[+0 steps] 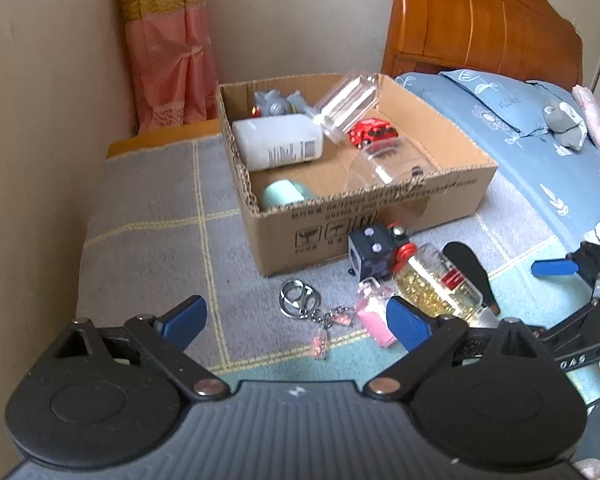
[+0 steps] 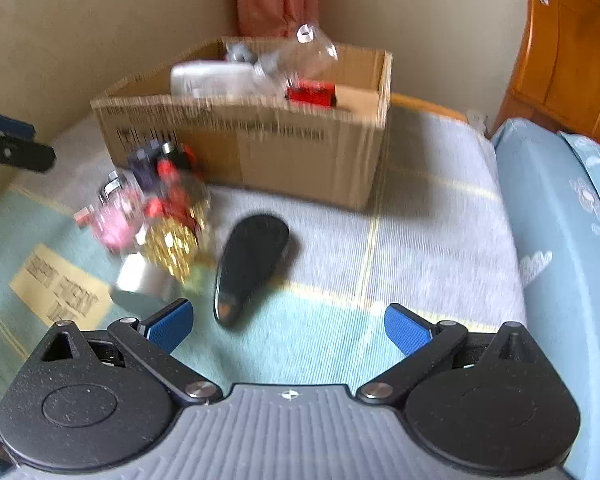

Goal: Organize rigid objects
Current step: 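Move both tools back toward the remaining items beside the box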

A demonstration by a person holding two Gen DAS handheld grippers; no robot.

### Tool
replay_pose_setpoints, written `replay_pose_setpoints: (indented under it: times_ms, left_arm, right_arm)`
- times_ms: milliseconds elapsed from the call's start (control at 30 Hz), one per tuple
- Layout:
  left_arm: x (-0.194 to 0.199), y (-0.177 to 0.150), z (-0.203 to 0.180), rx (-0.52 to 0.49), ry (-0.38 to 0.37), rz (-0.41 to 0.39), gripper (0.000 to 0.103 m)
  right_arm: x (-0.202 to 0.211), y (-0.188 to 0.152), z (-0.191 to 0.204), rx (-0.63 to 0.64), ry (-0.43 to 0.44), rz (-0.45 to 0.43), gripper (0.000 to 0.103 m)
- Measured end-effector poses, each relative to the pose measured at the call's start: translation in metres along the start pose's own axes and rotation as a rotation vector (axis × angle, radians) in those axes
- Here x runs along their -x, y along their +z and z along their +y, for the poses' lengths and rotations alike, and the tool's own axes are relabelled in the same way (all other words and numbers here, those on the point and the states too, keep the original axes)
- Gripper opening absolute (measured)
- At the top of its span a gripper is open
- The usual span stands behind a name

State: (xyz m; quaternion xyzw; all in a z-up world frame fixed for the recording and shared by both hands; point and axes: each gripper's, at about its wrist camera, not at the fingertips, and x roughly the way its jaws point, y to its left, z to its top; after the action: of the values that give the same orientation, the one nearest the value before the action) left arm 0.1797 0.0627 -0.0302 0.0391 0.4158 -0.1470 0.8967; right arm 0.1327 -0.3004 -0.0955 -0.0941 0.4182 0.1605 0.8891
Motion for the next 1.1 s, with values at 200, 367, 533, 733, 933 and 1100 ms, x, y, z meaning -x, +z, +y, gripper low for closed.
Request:
replay_pose_setpoints:
  times_ms: [200, 367, 533, 733, 933, 1100]
  left_arm:
    - [-0.013, -0.009, -0.003, -0.012, -0.022, 0.03, 0.096]
    - [-0.021, -0.012, -0.01, -0.05, -0.079, 0.05, 0.096]
    - [-0.028, -0.015, -0.02, -0.093, -0.11, 0.059, 0.096]
    - [-0.04, -0.013, -0.03, -0.1, -0.12, 0.067, 0.096]
    - [-0.055, -0.013, -0.037, -0.082, -0.114, 0.067, 0.096]
    - [-0.056, -0.018, -0.033, -0.095, -0.057, 0.073, 0.096]
  right_arm:
    - [-0.009, -0.004, 0.004, -0.013, 0.004, -0.01, 0.103]
    - [-0.011, -0.005, 0.003, -0.015, 0.003, -0.049, 0.103]
    - [-0.013, -0.002, -0.006, 0.008, 0.021, -0.061, 0.103]
    - [-0.012, -0.003, -0.023, -0.045, -0.023, -0.064, 0.103]
    - [-0.012, -0.004, -0.025, -0.081, -0.058, -0.084, 0.103]
    - [-0.012, -0.005, -0.025, -0.087, -0.064, -0.085, 0.103]
